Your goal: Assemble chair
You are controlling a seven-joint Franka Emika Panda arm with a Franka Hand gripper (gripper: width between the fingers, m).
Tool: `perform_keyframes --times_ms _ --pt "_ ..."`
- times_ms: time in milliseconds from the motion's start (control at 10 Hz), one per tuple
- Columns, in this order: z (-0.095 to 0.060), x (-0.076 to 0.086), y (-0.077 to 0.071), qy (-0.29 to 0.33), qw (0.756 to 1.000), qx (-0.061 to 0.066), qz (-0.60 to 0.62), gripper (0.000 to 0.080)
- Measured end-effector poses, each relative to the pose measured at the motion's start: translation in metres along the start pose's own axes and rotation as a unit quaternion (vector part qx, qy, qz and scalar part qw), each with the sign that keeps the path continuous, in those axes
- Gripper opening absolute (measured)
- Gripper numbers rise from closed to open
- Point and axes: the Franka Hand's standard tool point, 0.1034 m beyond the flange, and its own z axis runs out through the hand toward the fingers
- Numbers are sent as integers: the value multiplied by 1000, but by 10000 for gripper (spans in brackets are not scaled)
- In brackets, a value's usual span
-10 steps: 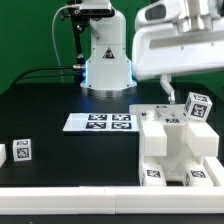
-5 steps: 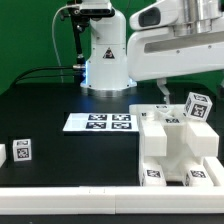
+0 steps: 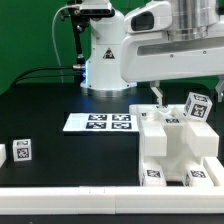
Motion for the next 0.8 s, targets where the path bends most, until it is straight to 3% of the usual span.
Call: perform_keyframes --times_ms 400,600,700,800 --pt "7 -1 -7 10 1000 -3 10 649" --pt "7 1 -9 19 1000 -3 8 403" --pt "7 1 -8 18 1000 -2 18 403" --pt "7 1 -9 18 999 -1 30 262"
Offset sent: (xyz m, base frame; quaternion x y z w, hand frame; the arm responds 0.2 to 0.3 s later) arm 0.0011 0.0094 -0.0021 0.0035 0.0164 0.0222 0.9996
